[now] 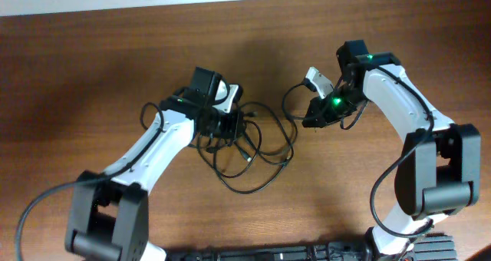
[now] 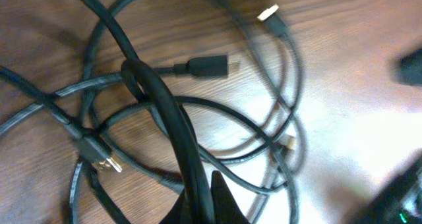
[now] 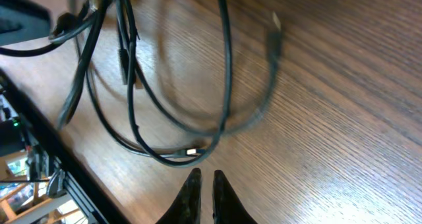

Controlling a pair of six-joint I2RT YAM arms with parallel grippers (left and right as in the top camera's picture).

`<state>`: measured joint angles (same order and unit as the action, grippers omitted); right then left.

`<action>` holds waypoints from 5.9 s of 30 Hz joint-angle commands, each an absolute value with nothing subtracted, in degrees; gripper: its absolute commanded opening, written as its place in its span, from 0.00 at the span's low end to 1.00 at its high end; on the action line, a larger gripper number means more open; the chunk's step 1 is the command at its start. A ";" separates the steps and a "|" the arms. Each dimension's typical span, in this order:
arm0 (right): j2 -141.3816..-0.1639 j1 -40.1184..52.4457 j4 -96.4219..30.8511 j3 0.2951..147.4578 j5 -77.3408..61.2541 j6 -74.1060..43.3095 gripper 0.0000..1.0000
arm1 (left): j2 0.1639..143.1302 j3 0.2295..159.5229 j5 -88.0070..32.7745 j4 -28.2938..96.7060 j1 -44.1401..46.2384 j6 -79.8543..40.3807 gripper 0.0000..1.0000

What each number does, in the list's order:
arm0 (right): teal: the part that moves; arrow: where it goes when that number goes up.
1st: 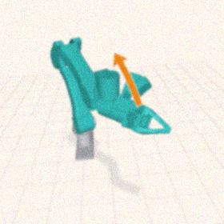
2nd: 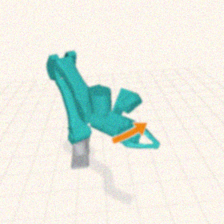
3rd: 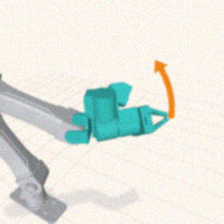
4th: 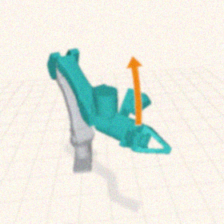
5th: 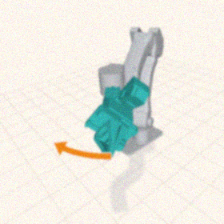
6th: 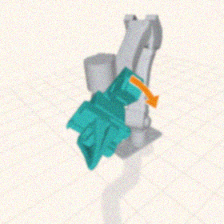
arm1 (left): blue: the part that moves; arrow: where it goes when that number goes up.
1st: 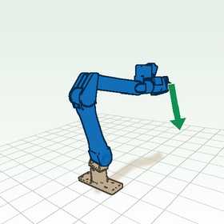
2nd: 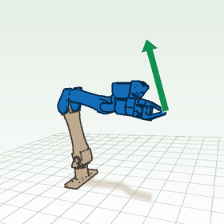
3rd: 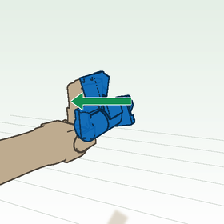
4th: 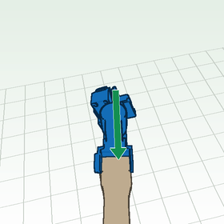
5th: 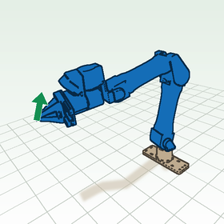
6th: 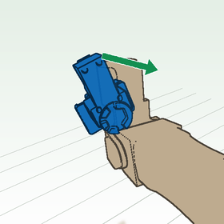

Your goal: Untangle cables

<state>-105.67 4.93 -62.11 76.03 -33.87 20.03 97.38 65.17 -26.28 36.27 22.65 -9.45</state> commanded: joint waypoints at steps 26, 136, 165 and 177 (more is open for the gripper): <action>-80.18 13.58 -58.28 75.94 -59.07 40.51 0.92 | 72.18 71.85 -48.49 13.04 22.74 -24.75 0.00; -80.18 8.19 -57.91 75.94 -25.28 20.62 0.73 | 95.57 75.57 -19.92 43.42 -56.77 -0.86 0.99; -81.84 8.19 -60.90 75.92 -24.80 18.98 0.74 | 88.25 75.02 -31.64 51.96 -7.46 41.87 1.00; -84.29 8.19 -62.04 75.92 -24.82 19.22 0.74 | 102.52 74.94 -30.24 44.01 5.23 60.58 0.99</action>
<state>-84.07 8.34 -61.78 75.92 -24.69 19.44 97.43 75.59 -31.81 46.22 4.19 53.58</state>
